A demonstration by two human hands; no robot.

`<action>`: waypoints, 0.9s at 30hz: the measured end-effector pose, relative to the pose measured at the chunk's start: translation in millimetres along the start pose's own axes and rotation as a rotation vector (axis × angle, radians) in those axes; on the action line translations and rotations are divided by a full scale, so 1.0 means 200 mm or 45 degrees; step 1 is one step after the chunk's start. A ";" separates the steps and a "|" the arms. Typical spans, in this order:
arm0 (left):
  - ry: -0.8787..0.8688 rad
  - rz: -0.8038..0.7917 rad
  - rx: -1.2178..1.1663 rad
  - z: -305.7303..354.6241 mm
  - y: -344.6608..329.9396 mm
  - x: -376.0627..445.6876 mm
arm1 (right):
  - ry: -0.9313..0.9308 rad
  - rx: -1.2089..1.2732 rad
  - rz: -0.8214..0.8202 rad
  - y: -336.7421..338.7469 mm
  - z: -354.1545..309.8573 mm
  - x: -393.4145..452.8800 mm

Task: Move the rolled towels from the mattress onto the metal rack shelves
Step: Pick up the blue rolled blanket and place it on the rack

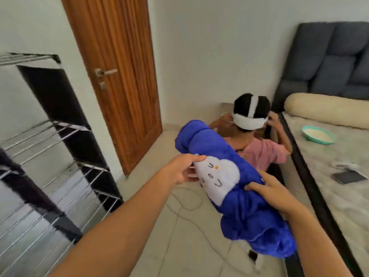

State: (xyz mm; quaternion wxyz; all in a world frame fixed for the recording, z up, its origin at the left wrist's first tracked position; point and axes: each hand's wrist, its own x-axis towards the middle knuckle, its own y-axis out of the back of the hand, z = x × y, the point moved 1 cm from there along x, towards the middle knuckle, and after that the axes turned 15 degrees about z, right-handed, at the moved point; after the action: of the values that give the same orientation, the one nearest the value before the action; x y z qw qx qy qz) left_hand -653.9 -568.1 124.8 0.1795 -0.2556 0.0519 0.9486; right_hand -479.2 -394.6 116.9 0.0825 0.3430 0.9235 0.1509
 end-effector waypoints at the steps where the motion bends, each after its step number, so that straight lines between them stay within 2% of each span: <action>1: -0.010 0.071 -0.046 0.02 0.13 0.03 | 0.039 -0.008 -0.064 -0.12 -0.05 0.06; 7: -0.130 0.404 -0.293 0.15 0.81 0.22 | 0.191 -0.008 -0.395 -0.86 -0.31 0.43; 11: -0.240 0.571 -0.427 0.24 1.16 0.33 | 0.268 -0.022 -0.591 -1.27 -0.50 0.67; 16: -0.275 0.832 -0.598 0.31 1.56 0.39 | 0.354 0.009 -0.803 -1.77 -0.76 0.80; 21: -0.278 1.090 -0.719 0.44 1.96 0.50 | 0.430 0.059 -0.845 -2.26 -0.99 0.83; 27: -0.301 1.210 -0.797 0.64 2.39 0.72 | 0.481 0.030 -0.756 -2.77 -1.18 0.88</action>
State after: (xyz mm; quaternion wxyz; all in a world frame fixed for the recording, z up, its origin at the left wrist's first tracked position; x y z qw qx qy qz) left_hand -1005.9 -942.7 166.3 -0.3456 -0.1374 -0.1426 0.9172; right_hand -1008.7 -729.9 145.0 -0.0533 0.0264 0.9836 0.1705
